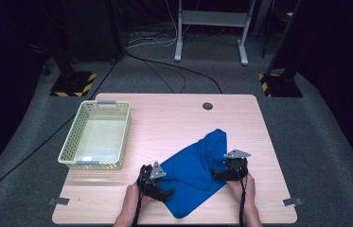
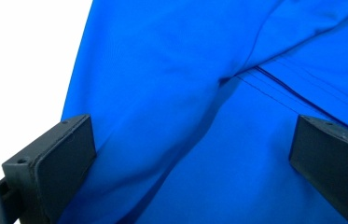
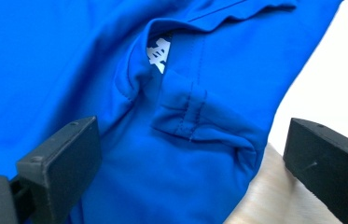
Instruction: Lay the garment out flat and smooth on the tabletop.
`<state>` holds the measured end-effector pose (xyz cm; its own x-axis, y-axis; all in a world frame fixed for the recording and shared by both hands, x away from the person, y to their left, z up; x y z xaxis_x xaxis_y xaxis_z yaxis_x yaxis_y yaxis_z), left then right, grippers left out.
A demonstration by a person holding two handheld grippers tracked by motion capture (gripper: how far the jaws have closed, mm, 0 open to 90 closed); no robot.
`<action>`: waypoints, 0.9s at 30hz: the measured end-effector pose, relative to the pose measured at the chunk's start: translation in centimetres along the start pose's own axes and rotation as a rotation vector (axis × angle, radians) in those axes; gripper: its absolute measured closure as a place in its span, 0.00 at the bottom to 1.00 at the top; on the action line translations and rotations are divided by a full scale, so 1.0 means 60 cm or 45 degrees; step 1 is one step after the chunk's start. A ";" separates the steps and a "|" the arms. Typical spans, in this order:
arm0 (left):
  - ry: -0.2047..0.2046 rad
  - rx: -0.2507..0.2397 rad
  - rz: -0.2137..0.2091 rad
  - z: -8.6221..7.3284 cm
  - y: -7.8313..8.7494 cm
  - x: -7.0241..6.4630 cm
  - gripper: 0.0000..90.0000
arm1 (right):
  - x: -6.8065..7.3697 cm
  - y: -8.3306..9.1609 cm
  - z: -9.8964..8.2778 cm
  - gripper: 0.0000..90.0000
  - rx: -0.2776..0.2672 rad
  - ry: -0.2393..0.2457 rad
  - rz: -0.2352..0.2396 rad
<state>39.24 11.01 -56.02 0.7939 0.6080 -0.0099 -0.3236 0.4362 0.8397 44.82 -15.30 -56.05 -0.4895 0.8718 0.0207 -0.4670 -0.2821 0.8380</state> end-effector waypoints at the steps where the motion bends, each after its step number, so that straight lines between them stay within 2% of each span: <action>1: 0.007 0.001 0.005 -0.005 0.003 0.001 0.00 | 0.005 0.000 0.000 0.04 -0.001 0.005 0.005; 4: 0.033 0.003 0.017 -0.019 0.012 0.005 0.00 | 0.015 0.000 -0.001 0.04 0.000 0.015 0.010; 9: 0.063 0.004 0.037 -0.032 0.021 0.009 0.00 | 0.016 0.002 -0.002 0.04 -0.002 0.005 0.016; 11: 0.073 0.005 0.042 -0.037 0.023 0.011 0.00 | 0.010 0.006 -0.003 0.05 -0.025 -0.018 0.073; 14: 0.086 0.004 0.051 -0.043 0.028 0.013 0.00 | -0.022 0.023 -0.011 0.04 -0.120 -0.162 0.180; 15: 0.088 0.004 0.051 -0.045 0.029 0.014 0.00 | -0.032 0.027 -0.015 0.03 -0.137 -0.192 0.185; 18: 0.090 0.004 0.052 -0.051 0.033 0.016 0.00 | -0.056 0.033 -0.030 0.03 -0.093 -0.174 0.111; 23: 0.106 0.003 0.062 -0.057 0.037 0.019 0.00 | -0.101 0.043 -0.049 0.03 -0.064 -0.162 0.046; 27: 0.112 0.001 0.072 -0.061 0.040 0.022 0.00 | -0.133 0.049 -0.052 0.03 -0.097 -0.224 0.070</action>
<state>37.61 15.29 -55.99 0.7262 0.6875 -0.0098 -0.3663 0.3989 0.8406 45.03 -24.37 -55.44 -0.3822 0.9091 0.1658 -0.5007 -0.3545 0.7897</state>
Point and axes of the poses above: each handheld gripper's, and its own axes: y roughly backward along the jaws, z roughly out of its top, x roughly to its left, the point moved 7 cm from there along -y, roughly forward along the jaws, and after that the axes turned 12 degrees about x, right-handed, at the moved point
